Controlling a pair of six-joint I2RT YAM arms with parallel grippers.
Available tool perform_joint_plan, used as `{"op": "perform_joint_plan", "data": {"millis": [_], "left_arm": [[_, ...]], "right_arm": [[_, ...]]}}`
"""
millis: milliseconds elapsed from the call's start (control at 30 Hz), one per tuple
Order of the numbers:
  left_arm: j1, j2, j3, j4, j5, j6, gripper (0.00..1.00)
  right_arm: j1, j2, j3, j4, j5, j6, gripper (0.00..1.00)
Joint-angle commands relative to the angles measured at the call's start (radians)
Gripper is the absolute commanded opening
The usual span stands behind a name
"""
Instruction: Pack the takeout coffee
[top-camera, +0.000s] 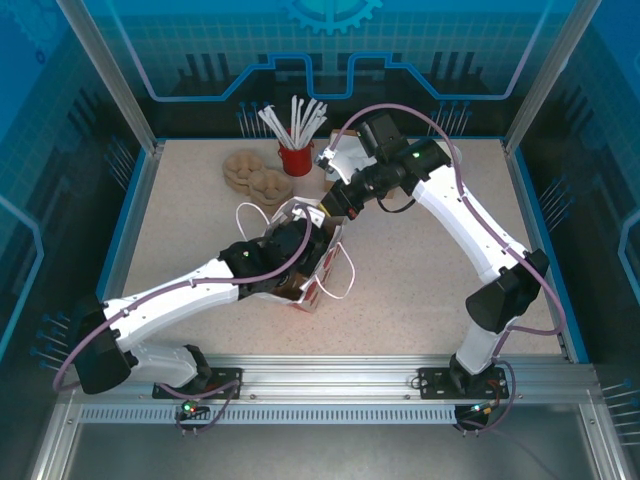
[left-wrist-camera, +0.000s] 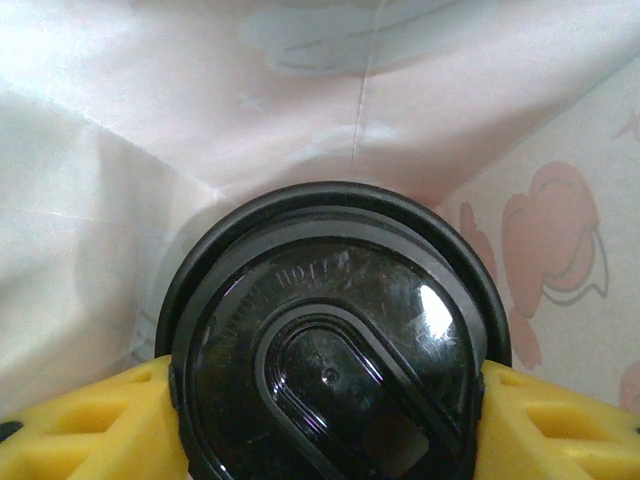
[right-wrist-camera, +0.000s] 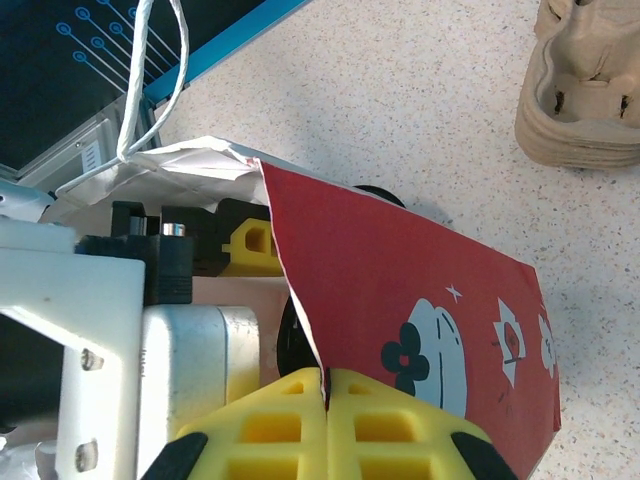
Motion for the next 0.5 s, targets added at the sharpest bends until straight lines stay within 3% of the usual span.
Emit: {"op": "perform_joint_plan", "data": {"millis": [0, 467], "left_arm": [[-0.006, 0.025, -0.006, 0.005, -0.003, 0.002, 0.59], [-0.006, -0.096, -0.075, 0.080, 0.019, 0.014, 0.61]], "right_arm": [[0.040, -0.040, 0.024, -0.015, -0.099, -0.008, 0.00], [0.042, -0.043, 0.032, 0.017, -0.063, -0.013, 0.00]]}}
